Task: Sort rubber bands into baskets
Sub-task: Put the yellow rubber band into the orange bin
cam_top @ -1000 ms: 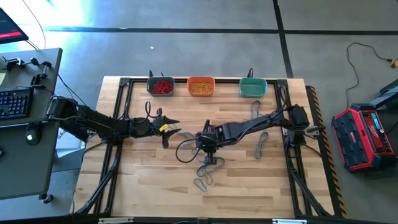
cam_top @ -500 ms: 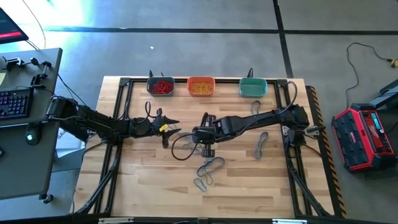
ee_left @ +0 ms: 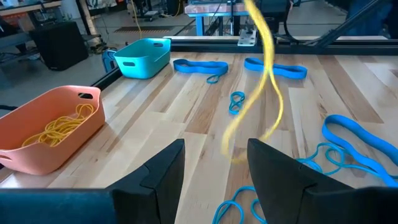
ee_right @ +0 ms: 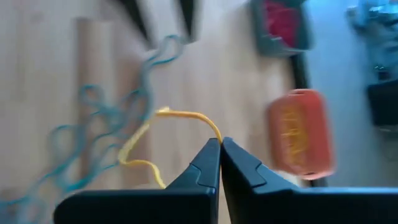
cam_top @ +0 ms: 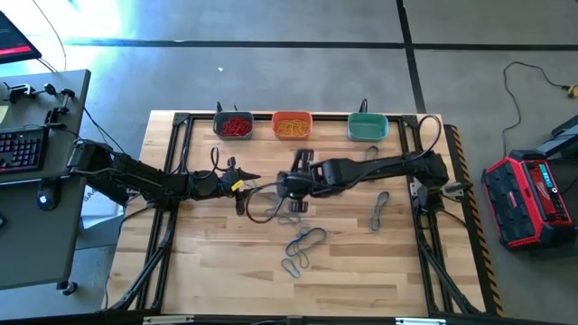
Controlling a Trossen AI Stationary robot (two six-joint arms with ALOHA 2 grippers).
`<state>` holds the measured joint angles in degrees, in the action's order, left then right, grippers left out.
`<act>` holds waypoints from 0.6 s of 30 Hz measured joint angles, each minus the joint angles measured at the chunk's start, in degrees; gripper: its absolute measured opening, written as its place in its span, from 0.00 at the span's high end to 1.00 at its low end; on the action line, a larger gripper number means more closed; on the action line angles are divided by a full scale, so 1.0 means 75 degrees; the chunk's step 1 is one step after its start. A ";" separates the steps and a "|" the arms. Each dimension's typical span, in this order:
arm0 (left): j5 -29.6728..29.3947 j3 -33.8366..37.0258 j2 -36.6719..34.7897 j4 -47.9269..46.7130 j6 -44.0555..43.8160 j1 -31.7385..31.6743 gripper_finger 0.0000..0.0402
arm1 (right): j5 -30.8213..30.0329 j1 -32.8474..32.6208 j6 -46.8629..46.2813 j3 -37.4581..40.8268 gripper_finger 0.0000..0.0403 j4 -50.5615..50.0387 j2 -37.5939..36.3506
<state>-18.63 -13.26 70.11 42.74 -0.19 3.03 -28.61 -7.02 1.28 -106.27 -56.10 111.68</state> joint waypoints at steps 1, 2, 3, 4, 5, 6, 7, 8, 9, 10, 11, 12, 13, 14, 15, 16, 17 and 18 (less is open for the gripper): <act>0.0000 0.0000 0.0000 -0.0003 0.0000 0.0003 0.58 | -0.0182 0.0060 0.0043 -0.0097 1.00 -0.0008 0.0000; 0.0000 0.0000 0.0000 -0.0003 -0.0003 0.0000 0.58 | -0.0361 0.0127 0.0127 -0.0190 1.00 -0.0005 0.0000; -0.0001 0.0000 0.0000 -0.0003 -0.0002 0.0000 0.58 | -0.0517 0.0198 0.0221 -0.0270 1.00 0.0008 0.0000; -0.0003 0.0000 0.0000 0.0000 0.0024 0.0000 0.58 | -0.0633 0.0284 0.0310 -0.0349 1.00 0.0017 0.0000; -0.0003 0.0000 0.0000 -0.0003 0.0073 0.0000 0.58 | -0.0723 0.0378 0.0384 -0.0409 1.00 0.0043 -0.0003; -0.0006 0.0000 0.0000 0.0000 0.0090 0.0000 0.58 | -0.0783 0.0483 0.0480 -0.0442 1.00 0.0084 -0.0003; -0.0006 0.0000 0.0000 0.0000 0.0053 0.0000 0.58 | -0.0791 0.0602 0.0555 -0.0444 1.00 0.0147 -0.0003; -0.0008 0.0000 0.0000 0.0000 -0.0015 0.0000 0.59 | -0.0788 0.0714 0.0648 -0.0444 1.00 0.0206 -0.0003; -0.0009 0.0000 0.0000 0.0000 -0.0092 0.0000 0.60 | -0.0780 0.0828 0.0695 -0.0444 1.00 0.0249 -0.0003; -0.0009 0.0000 0.0000 0.0000 -0.0146 0.0000 0.61 | -0.0746 0.0946 0.0728 -0.0444 1.00 0.0284 -0.0003; -0.0009 0.0000 0.0000 0.0000 -0.0166 0.0000 0.64 | -0.0713 0.1058 0.0787 -0.0436 1.00 0.0336 -0.0003; -0.0009 0.0000 0.0000 -0.0003 -0.0169 0.0000 0.66 | -0.0708 0.1167 0.0846 -0.0406 1.00 0.0439 -0.0004; -0.0009 0.0000 0.0000 -0.0003 -0.0168 0.0000 0.69 | -0.0703 0.1265 0.0901 -0.0372 1.00 0.0553 -0.0006; -0.0009 0.0000 0.0000 -0.0003 -0.0164 0.0000 0.73 | -0.0697 0.1365 0.0971 -0.0359 1.00 0.0606 -0.0005; -0.0009 0.0000 0.0000 -0.0003 -0.0163 0.0000 0.77 | -0.0692 0.1457 0.1032 -0.0351 1.00 0.0639 -0.0003; -0.0008 0.0003 0.0000 -0.0003 -0.0156 0.0000 0.81 | -0.0691 0.1549 0.1099 -0.0348 1.00 0.0719 -0.0003; -0.0006 0.0002 0.0000 -0.0003 -0.0120 0.0000 0.85 | -0.0689 0.1641 0.1175 -0.0348 1.00 0.0843 -0.0003; -0.0006 0.0003 0.0000 -0.0002 -0.0067 0.0000 0.88 | -0.0689 0.1734 0.1236 -0.0348 1.00 0.0943 -0.0003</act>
<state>-18.68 -13.23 70.11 42.72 -0.69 3.03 -33.78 5.99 10.55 -108.88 -49.03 111.66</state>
